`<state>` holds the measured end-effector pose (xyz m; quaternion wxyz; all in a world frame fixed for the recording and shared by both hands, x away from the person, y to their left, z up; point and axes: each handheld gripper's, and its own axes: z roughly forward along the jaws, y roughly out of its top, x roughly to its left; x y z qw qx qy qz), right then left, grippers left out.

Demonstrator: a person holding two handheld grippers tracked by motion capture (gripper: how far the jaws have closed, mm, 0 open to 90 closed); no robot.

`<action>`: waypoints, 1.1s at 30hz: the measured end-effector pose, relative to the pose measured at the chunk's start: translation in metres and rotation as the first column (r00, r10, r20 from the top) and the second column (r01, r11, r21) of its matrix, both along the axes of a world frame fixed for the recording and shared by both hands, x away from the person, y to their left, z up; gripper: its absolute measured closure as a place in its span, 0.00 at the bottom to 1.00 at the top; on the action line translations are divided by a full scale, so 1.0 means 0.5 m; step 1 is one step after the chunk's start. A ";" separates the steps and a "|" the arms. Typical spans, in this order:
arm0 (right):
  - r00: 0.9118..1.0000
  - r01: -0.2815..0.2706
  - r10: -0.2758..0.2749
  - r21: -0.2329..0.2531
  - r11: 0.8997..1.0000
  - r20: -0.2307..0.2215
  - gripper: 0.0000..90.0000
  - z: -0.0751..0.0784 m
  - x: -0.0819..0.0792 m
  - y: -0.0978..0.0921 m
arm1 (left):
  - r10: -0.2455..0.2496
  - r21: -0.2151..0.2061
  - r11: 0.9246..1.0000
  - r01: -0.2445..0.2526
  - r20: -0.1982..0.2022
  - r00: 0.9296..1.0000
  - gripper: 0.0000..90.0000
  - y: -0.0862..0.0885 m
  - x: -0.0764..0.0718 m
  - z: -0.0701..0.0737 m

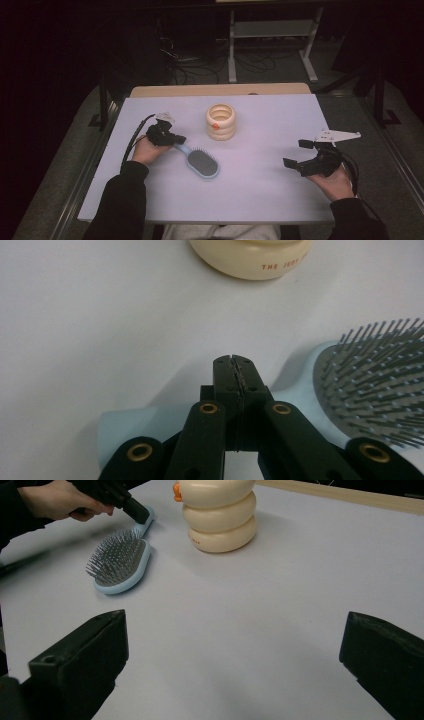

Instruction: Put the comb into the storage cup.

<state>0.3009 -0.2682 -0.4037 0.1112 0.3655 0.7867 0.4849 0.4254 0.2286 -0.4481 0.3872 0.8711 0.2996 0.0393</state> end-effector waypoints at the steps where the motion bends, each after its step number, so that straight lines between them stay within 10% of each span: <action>1: 1.000 0.000 0.000 0.001 1.000 0.002 0.00 0.000 0.000 -0.001 | 0.000 -0.004 1.000 0.000 0.001 1.000 1.00 0.003 -0.002 0.000; 33: 1.000 -0.006 0.006 -0.004 1.000 -0.001 0.00 -0.001 0.001 0.001 | 0.024 0.019 1.000 -0.024 -0.021 0.999 1.00 0.007 0.027 -0.011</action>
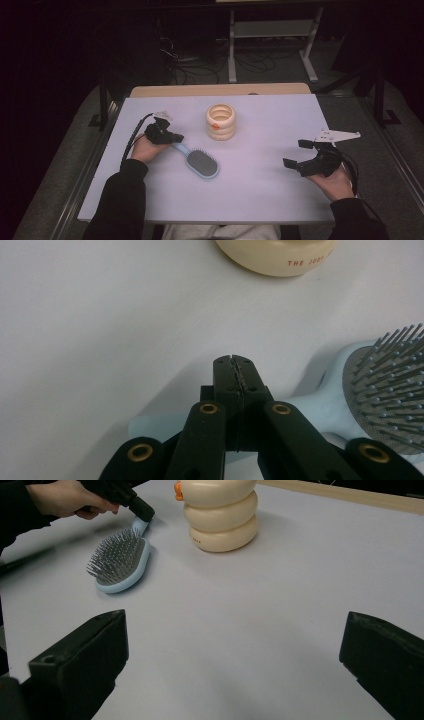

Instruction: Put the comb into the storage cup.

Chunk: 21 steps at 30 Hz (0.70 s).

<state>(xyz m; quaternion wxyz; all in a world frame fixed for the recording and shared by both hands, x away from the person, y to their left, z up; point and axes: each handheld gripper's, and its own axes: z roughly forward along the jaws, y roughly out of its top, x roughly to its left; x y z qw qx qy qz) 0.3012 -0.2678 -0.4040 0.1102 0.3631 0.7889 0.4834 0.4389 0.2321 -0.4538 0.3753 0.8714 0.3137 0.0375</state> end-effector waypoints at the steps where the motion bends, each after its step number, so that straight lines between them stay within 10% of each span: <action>1: 1.000 0.000 0.000 0.000 1.000 0.000 0.00 0.000 0.000 0.000 | -0.001 0.005 1.000 0.001 0.004 1.000 1.00 -0.001 0.001 0.000; 21: 1.000 -0.002 0.002 0.003 1.000 0.001 0.00 0.000 0.000 0.000 | -0.006 0.108 0.994 0.013 -0.070 0.998 1.00 -0.010 0.004 -0.001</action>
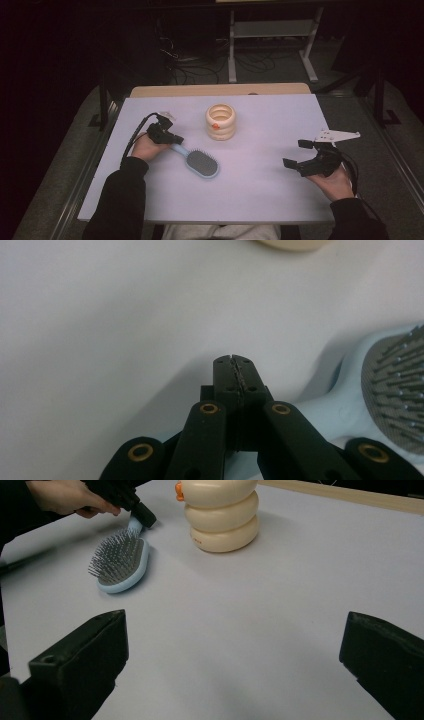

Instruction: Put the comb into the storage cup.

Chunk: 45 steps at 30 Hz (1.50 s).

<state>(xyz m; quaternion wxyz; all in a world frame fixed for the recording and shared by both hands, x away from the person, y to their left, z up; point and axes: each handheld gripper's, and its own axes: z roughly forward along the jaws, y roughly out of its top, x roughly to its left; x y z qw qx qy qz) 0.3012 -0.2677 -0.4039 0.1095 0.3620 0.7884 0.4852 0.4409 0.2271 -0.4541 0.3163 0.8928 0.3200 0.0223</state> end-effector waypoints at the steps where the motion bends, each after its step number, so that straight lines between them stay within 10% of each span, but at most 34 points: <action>1: 1.000 0.001 -0.001 0.001 1.000 0.001 0.00 0.000 0.000 0.000 | 0.000 0.003 1.000 0.000 0.005 1.000 1.00 0.002 -0.004 0.000; 45: 1.000 0.005 -0.005 0.001 1.000 0.001 0.00 0.001 -0.005 -0.001 | -0.052 -0.006 0.999 0.052 0.022 0.998 1.00 0.043 -0.148 0.004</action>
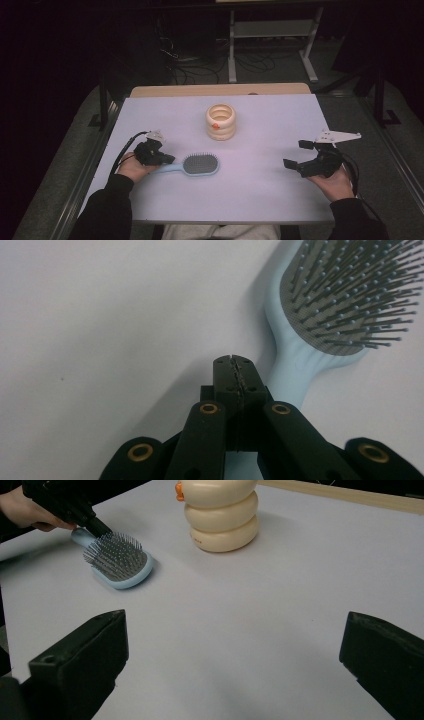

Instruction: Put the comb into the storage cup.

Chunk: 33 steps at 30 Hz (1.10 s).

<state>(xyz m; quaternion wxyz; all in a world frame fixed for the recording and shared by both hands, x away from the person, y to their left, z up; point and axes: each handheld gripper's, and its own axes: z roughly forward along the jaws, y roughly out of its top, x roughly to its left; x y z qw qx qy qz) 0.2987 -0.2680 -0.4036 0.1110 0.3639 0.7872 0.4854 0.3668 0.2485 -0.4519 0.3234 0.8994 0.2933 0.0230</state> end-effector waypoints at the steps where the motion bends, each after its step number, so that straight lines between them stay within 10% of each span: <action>1: 1.000 0.001 -0.001 0.000 1.000 0.000 0.00 0.000 0.000 0.000 | -0.003 0.001 1.000 0.003 -0.002 1.000 1.00 0.000 -0.002 0.000; 33: 1.000 0.001 -0.001 -0.003 1.000 -0.004 0.00 -0.001 0.000 0.001 | -0.047 0.004 0.999 0.047 -0.023 0.999 1.00 0.000 -0.035 0.009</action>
